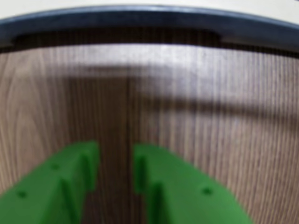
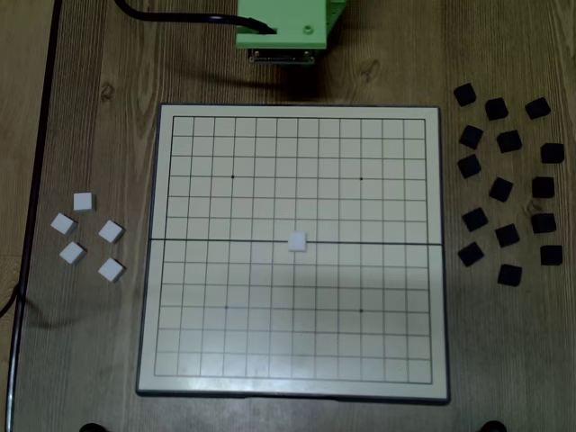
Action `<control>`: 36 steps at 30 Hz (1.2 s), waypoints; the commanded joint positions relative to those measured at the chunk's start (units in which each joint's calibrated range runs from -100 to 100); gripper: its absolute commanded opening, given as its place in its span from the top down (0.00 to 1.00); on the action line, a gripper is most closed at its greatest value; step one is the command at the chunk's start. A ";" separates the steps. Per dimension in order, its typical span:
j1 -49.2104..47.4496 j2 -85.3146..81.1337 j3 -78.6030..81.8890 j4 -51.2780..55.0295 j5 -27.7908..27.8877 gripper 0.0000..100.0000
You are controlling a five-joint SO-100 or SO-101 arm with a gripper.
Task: Grasp a White stone and put it on the board on position (0,0).
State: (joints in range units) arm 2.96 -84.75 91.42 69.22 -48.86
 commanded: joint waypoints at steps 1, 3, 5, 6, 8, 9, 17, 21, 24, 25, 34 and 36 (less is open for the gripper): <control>0.27 -1.86 1.72 0.93 0.54 0.94; 0.27 -2.62 3.46 1.43 1.07 0.94; -0.01 -3.04 4.91 1.76 1.22 0.94; -0.19 -3.30 5.39 2.01 1.27 0.94; -0.64 -3.72 6.17 2.67 1.37 0.94; -0.73 -3.81 6.36 2.75 1.51 0.94; -1.55 -4.40 8.49 4.24 2.88 0.94; -2.01 -4.40 8.49 6.06 3.17 0.94; -2.01 -4.40 8.49 6.23 3.86 0.94; -2.01 -4.40 8.49 6.23 4.10 0.94; -0.55 -4.40 8.49 6.23 4.44 0.91; -0.55 -4.40 8.49 6.23 4.44 0.91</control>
State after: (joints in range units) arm 1.78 -89.59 99.28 71.20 -44.62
